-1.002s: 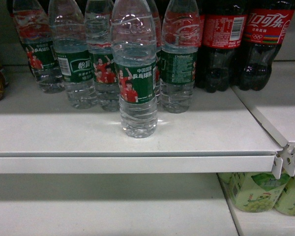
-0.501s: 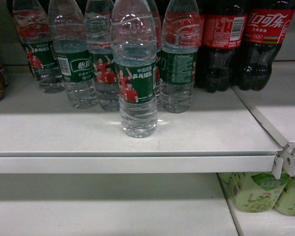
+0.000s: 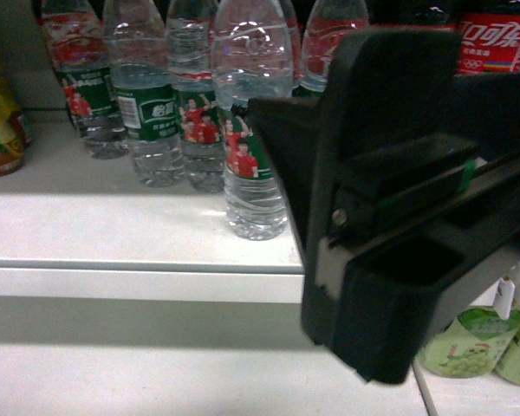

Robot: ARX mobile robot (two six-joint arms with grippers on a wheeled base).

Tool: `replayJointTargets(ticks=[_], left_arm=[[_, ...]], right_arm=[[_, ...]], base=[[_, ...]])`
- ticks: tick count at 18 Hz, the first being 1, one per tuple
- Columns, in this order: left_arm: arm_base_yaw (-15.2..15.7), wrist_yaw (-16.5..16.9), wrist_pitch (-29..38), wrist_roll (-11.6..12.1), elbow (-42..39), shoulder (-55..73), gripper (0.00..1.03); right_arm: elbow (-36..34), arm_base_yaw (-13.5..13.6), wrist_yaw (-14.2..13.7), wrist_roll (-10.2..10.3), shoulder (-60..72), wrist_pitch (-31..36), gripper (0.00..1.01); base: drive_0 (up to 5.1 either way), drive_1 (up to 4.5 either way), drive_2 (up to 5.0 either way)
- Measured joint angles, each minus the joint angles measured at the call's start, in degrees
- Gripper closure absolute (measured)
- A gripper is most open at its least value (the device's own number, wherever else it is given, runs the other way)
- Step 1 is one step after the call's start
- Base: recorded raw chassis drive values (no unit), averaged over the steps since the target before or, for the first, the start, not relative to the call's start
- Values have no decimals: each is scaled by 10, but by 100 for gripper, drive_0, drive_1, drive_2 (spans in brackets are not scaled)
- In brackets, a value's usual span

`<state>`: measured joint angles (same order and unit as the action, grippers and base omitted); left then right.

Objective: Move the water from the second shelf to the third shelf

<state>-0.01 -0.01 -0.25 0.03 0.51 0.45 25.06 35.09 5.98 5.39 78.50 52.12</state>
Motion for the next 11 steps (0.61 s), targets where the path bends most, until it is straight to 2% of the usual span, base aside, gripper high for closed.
replayJointTargets(ticks=[7, 10, 11], left_arm=[[0, 0, 0, 0, 0, 0, 5], [0, 0, 0, 0, 0, 0, 5], [0, 0, 0, 0, 0, 0, 5]], right_arm=[[28, 22, 2, 4, 49, 7, 3], [78, 31, 4, 4, 117, -1, 3], [99, 32, -5, 0, 139, -12, 3]], base=[[0, 0, 0], [0, 0, 0], [0, 0, 0]])
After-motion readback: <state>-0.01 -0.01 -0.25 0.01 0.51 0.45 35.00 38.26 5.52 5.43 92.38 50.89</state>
